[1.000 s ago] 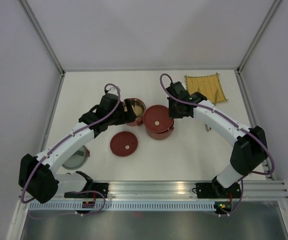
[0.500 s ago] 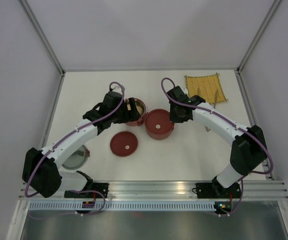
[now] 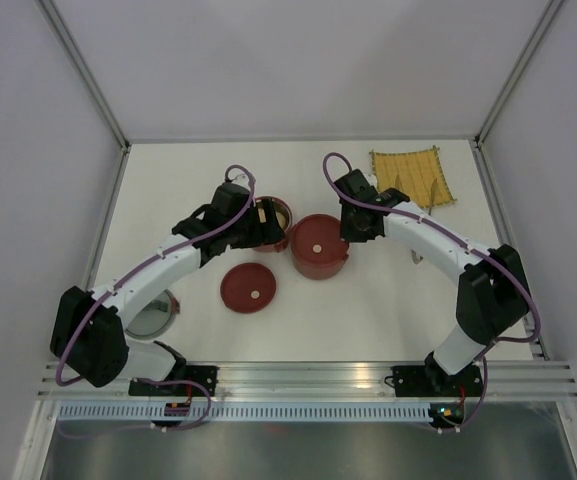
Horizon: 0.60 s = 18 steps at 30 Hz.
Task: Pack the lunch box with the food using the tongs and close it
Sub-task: Close the box lid on the packing box.
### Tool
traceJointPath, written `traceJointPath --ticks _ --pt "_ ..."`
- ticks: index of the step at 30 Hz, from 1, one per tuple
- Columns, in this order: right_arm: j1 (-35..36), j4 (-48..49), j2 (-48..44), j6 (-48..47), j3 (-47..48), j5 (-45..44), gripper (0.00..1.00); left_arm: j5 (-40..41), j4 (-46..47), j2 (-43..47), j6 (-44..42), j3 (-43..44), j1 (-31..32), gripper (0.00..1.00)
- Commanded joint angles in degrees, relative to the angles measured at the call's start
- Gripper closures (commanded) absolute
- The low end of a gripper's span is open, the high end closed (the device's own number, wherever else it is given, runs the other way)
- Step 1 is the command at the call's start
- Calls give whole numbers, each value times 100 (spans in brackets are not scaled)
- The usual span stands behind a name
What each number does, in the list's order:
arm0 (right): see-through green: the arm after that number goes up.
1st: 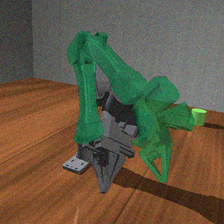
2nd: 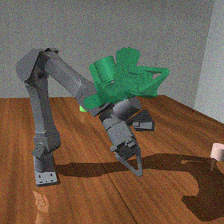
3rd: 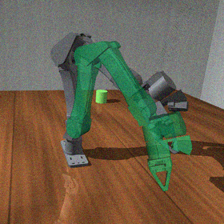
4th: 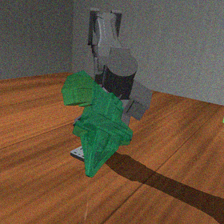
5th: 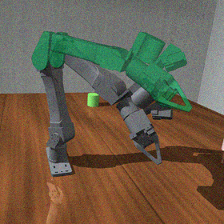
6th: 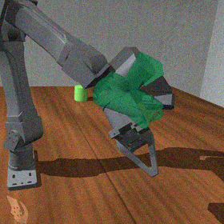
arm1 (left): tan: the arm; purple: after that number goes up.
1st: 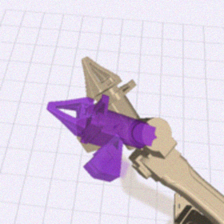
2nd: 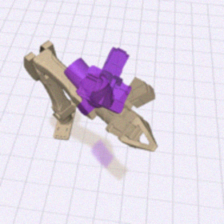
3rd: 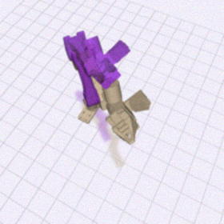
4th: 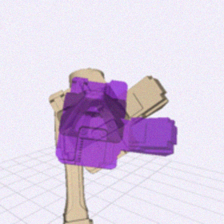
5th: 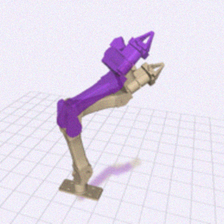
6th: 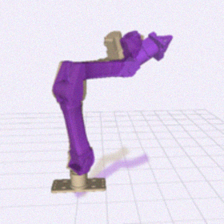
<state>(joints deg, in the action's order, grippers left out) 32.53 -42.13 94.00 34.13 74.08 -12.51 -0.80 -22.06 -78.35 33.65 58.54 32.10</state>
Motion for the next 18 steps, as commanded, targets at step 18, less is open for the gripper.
traceJointPath --ticks 18 --pt "-19 -208 31 -240 326 240 99 -465 448 -304 -130 298 -10 19"
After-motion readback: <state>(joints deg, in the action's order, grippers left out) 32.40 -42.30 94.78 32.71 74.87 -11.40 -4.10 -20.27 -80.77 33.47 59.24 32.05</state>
